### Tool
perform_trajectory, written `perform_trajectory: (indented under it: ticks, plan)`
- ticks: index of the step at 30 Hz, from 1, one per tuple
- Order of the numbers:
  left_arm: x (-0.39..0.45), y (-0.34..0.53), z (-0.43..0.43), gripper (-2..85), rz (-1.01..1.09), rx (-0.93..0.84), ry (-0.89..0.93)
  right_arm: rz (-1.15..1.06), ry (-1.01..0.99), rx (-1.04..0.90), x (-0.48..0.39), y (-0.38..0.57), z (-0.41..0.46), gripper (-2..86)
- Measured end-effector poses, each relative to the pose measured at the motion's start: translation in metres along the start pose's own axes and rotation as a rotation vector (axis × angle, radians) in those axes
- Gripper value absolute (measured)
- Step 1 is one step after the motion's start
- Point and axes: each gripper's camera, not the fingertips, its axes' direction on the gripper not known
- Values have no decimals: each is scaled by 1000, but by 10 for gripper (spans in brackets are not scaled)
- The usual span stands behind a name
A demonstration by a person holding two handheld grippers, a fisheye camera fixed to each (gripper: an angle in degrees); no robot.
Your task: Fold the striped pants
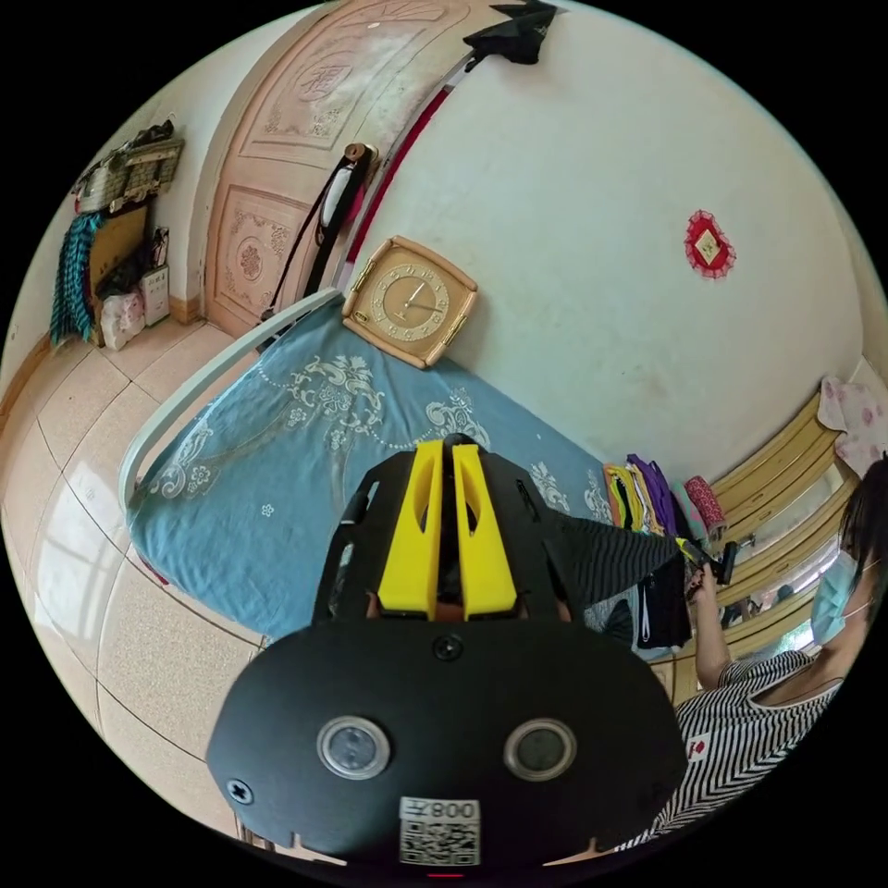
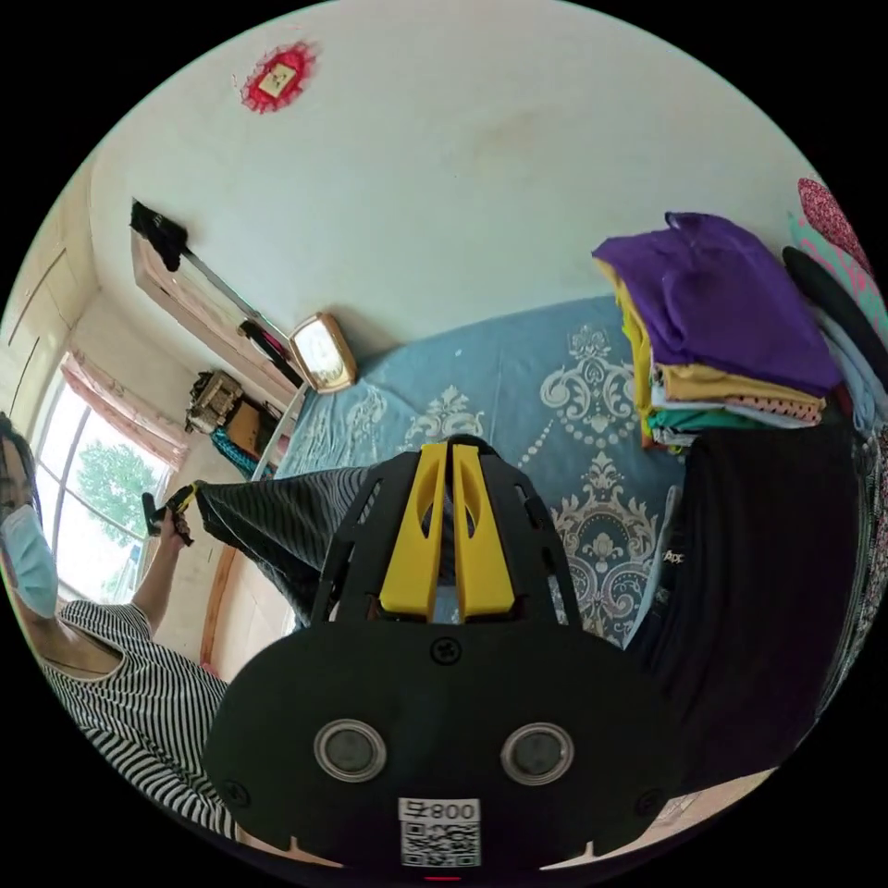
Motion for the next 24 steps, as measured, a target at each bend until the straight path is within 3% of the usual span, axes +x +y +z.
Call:
perform_trajectory:
  ticks: [5,10,14,19,24]
  plan:
    - [-17,-54,51,27,-99,21,53,93,50,112,20,-62,-29,6]
    - [-29,-76,139,46,-134,-103,-148,226,215,-16,47,-103,31,2]
    - [-67,-38,164,70,-181,-111,-38,193,327,-146,55,-83,75,1]
    - [-114,37,149,90,-169,-242,-107,92,196,-240,45,-10,94,14]
    - [-179,144,130,125,-421,-343,-101,115,89,-350,31,82,95,40]
